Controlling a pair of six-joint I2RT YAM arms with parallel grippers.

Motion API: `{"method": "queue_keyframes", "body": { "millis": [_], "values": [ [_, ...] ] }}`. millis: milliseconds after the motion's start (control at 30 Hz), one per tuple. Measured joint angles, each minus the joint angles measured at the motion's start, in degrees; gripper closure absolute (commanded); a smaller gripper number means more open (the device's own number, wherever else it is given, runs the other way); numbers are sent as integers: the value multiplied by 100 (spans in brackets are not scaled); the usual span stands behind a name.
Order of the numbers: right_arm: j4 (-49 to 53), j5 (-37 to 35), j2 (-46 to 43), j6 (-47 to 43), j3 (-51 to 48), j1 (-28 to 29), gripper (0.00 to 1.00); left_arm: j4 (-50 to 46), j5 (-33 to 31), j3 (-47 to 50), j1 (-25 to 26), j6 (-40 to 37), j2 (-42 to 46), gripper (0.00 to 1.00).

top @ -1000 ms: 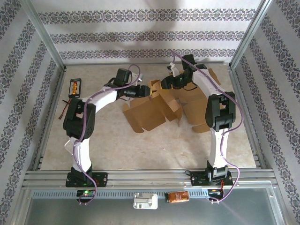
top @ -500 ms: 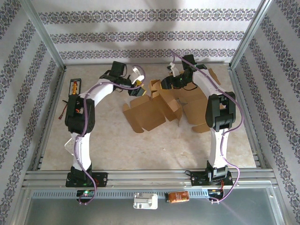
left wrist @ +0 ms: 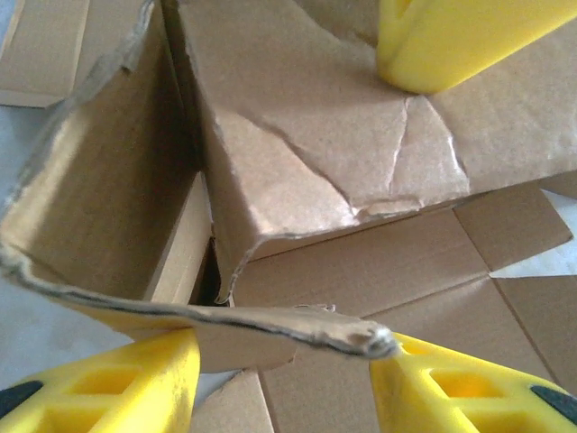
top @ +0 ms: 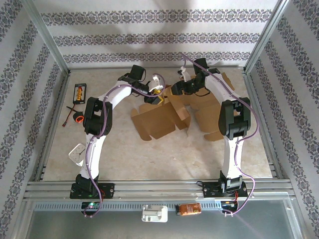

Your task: Fold the paper box

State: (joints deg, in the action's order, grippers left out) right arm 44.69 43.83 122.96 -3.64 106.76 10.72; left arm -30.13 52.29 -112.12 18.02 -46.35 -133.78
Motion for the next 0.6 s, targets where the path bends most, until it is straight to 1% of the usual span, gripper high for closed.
{"method": "queue_keyframes", "body": {
  "millis": [67,200,467,600],
  "values": [
    [42,2,0,-26,11,-2,44,-79,2,0,2,-142,-2,42],
    [92,2,11,-107,52,0,44,-96,-2,7,-52,-297,-2,41],
    [157,2,42,-127,111,0,44,155,-57,0,-444,-205,-2,41],
    [199,0,59,-127,153,0,44,254,79,-323,-428,-120,-186,41]
  ]
}}
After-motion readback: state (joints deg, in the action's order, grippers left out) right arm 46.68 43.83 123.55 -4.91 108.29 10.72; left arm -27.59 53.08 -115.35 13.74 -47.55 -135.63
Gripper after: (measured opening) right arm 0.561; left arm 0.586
